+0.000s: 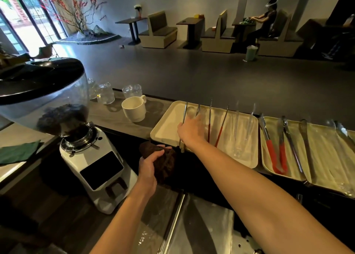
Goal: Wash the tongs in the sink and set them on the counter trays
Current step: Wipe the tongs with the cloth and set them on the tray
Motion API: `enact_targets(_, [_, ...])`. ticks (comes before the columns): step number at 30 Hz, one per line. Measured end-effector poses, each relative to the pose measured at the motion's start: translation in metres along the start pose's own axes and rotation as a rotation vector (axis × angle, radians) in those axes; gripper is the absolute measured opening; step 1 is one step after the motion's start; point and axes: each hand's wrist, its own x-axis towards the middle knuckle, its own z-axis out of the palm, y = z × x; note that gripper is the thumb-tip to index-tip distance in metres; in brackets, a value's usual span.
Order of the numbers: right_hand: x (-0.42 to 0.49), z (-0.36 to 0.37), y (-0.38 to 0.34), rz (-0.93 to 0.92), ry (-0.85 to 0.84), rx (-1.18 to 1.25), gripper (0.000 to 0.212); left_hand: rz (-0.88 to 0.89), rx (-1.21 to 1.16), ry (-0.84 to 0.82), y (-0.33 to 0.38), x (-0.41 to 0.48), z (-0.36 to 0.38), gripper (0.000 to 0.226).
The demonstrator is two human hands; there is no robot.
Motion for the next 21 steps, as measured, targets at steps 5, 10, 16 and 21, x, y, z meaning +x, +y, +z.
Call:
enact_targets(5, [0.003, 0.005, -0.003, -0.036, -0.020, -0.036, 0.056, -0.002, 0.031, 0.003, -0.002, 0.000, -0.006, 0.017])
enact_targets(10, [-0.004, 0.001, 0.002, -0.041, 0.025, -0.068, 0.062, -0.028, -0.011, 0.016, -0.004, -0.005, -0.013, 0.021])
enact_targets(16, [-0.049, -0.008, -0.004, -0.284, 0.188, 0.077, 0.034, -0.028, 0.000, 0.033, -0.005, -0.022, -0.035, 0.020])
enact_targets(21, [-0.108, 0.015, -0.019, -0.488, 0.070, 0.270, 0.024, -0.039, -0.037, 0.153, -0.002, -0.048, -0.074, 0.023])
